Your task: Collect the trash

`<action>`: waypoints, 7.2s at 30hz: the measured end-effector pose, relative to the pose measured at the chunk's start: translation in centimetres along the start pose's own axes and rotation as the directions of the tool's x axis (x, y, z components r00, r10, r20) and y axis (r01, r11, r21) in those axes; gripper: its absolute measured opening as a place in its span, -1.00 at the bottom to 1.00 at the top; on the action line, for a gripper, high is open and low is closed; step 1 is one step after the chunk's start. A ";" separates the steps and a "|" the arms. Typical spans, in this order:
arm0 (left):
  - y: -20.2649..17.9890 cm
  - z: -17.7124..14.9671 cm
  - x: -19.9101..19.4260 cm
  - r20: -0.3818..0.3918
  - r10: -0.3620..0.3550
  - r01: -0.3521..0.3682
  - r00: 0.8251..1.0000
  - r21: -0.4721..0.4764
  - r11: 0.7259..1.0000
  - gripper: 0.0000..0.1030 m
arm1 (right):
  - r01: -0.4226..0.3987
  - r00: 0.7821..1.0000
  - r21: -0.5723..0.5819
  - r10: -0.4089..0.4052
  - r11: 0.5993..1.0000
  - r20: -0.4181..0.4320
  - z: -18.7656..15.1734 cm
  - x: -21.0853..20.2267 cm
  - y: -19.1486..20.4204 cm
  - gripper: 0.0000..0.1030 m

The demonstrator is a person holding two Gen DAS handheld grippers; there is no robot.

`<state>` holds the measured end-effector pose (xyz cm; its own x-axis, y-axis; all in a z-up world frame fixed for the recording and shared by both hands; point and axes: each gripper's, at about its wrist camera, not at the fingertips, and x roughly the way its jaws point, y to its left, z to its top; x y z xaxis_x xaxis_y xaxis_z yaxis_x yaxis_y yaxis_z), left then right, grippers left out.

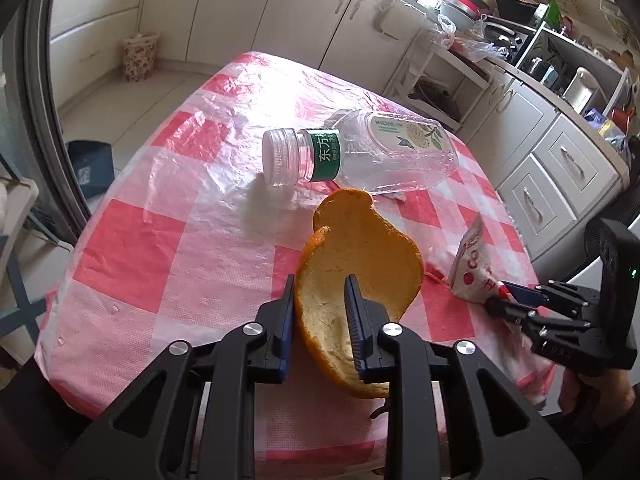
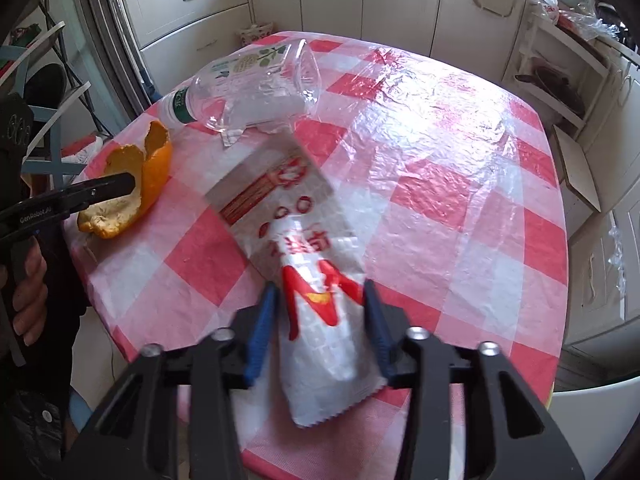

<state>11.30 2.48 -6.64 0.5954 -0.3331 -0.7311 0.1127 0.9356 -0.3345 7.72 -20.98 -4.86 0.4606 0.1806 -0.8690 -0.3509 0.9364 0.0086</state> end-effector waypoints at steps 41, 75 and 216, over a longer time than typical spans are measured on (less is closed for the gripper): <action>-2.6 -0.4 -1.9 0.058 -0.010 0.005 0.998 0.077 0.997 -0.75 | 0.025 0.995 0.115 -0.036 0.993 0.098 -0.2 -3.1 -4.0 -0.82; -16.7 -2.2 -1.9 -0.089 -0.280 0.290 0.956 0.119 0.950 -0.85 | -0.035 0.938 0.737 -0.233 0.675 0.257 -8.8 -13.4 -20.4 0.16; -9.2 4.7 2.6 -0.095 -0.056 0.104 0.994 0.625 0.774 0.45 | -0.141 0.960 0.333 0.046 0.933 0.276 8.3 -0.7 -6.8 0.76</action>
<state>15.56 -6.43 -2.72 0.5096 -0.3949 -0.7644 0.6458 0.7626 0.0366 16.58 -24.98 -0.21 0.6512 0.2997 -0.6972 -0.1207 0.9479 0.2947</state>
